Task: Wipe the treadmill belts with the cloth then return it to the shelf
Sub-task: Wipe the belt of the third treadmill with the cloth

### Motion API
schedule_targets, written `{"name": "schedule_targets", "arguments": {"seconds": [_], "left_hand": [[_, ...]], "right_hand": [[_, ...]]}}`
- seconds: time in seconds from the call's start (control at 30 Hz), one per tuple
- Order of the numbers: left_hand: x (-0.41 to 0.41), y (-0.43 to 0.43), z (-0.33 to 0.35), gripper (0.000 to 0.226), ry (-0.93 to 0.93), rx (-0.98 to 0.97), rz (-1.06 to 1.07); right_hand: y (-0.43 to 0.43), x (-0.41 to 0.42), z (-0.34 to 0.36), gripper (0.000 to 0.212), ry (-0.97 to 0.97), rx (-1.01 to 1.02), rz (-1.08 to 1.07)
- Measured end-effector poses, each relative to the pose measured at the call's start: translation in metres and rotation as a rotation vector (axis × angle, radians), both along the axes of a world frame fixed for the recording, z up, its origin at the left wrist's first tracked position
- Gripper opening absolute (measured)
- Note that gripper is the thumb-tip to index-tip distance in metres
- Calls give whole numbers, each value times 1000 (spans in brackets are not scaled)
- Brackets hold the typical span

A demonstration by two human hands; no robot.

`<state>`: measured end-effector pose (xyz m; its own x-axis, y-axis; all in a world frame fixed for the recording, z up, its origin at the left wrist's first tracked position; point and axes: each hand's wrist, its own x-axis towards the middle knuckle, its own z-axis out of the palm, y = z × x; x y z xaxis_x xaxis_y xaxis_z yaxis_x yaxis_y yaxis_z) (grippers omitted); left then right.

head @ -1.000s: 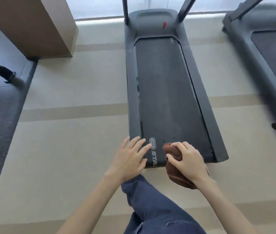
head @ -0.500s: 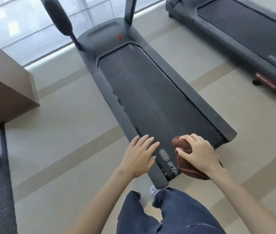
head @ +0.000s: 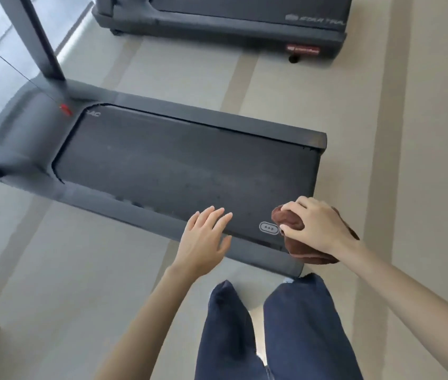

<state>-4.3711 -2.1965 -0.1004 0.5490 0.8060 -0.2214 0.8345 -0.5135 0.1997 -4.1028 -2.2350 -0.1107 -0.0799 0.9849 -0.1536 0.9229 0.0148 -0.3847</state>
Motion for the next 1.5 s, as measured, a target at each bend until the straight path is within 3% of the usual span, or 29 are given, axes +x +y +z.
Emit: {"name": "schedule_targets", "arguments": {"seconds": [0.27, 0.63, 0.77, 0.87, 0.93, 1.03, 1.1, 1.2, 1.3, 1.5], "left_hand": [[13, 37, -117, 49, 22, -65, -244], [50, 75, -468, 51, 44, -72, -303], [76, 102, -563, 52, 11, 5, -348], [100, 120, -610, 54, -44, 87, -389], [110, 127, -633, 54, -78, 146, -453], [115, 122, -659, 55, -128, 202, -504], [112, 120, -668, 56, -185, 227, -483], [111, 121, -669, 56, -205, 223, -478], [111, 119, -665, 58, -217, 191, -453], [110, 119, -672, 57, -249, 208, -448]], "right_hand": [[3, -6, -108, 31, 1, -90, -173], [48, 21, -466, 34, -102, 79, -234], [79, 48, -570, 38, -158, 9, -275], [87, 58, -627, 35, -267, 199, -232], [97, 71, -646, 32, -283, 394, -195], [139, 111, -653, 30, -339, 490, -294], [175, 137, -647, 32, -365, 458, -460], [189, 141, -644, 38, -335, 374, -543], [140, 104, -641, 42, -255, 365, -437], [-7, 38, -653, 25, -161, 480, -173]]}}
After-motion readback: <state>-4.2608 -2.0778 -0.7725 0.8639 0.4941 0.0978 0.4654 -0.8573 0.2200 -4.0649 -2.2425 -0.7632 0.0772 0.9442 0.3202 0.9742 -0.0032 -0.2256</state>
